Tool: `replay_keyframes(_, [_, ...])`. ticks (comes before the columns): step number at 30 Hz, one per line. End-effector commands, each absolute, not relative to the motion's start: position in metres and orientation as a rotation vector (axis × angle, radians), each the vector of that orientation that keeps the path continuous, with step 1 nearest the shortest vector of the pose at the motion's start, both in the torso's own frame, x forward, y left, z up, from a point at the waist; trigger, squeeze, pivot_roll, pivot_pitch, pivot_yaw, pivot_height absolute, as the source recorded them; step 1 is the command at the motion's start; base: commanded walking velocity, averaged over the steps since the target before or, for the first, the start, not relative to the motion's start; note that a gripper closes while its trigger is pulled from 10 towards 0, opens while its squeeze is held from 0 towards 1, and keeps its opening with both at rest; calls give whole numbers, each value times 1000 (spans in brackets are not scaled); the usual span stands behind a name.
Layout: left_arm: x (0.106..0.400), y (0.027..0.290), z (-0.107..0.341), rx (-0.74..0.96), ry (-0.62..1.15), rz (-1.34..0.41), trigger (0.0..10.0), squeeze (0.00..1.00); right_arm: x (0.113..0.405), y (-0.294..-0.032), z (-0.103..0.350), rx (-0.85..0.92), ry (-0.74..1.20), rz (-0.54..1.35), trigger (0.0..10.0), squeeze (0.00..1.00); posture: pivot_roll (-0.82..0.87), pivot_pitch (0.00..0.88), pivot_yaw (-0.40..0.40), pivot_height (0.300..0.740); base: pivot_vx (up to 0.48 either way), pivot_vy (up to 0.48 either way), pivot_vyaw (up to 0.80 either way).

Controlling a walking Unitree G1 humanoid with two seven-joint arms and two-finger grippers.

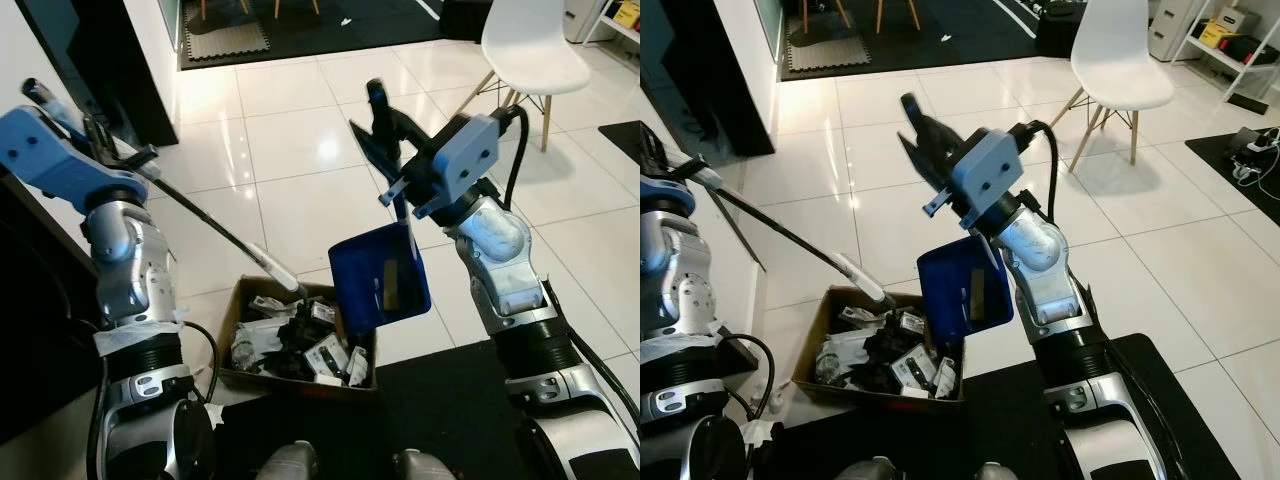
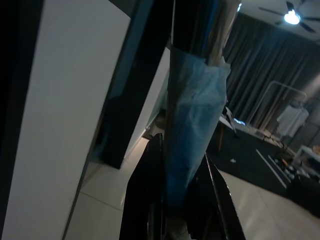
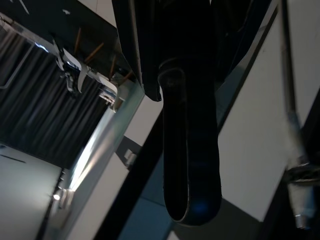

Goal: Sweep floor

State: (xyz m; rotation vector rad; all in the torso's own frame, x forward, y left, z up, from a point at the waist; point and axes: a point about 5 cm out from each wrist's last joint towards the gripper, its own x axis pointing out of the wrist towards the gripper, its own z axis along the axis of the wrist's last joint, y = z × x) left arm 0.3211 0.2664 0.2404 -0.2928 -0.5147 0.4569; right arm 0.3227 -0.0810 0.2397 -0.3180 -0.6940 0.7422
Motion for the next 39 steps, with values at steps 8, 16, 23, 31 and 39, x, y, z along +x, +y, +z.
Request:
replay_keyframes(8, [309, 283, 266, -239, -646, 490, 10000, 0, 313, -47, 252, -418, -829, 923, 10000, 0, 20, 0, -10, 740, 0, 0, 0])
replay_keyframes(16, [305, 274, 262, -202, -646, 469, 10000, 0, 308, -18, 248, -473, -877, 1069, 10000, 0, 50, 0, -26, 740, 0, 0, 0])
replay_keyframes(23, [301, 264, 257, -158, -637, 443, 10000, 0, 303, -2, 245, -482, -904, 1152, 10000, 0, 87, 0, -44, 740, 0, 0, 0])
replay_keyframes(31, [293, 256, 257, -123, -646, 437, 10000, 0, 287, 23, 227, -519, -930, 1355, 10000, 0, 123, 0, -77, 740, 0, 0, 0])
replay_keyframes(39, [288, 251, 256, -124, -646, 446, 10000, 0, 281, 31, 221, -588, -964, 1451, 10000, 0, 143, 0, -96, 740, 0, 0, 0])
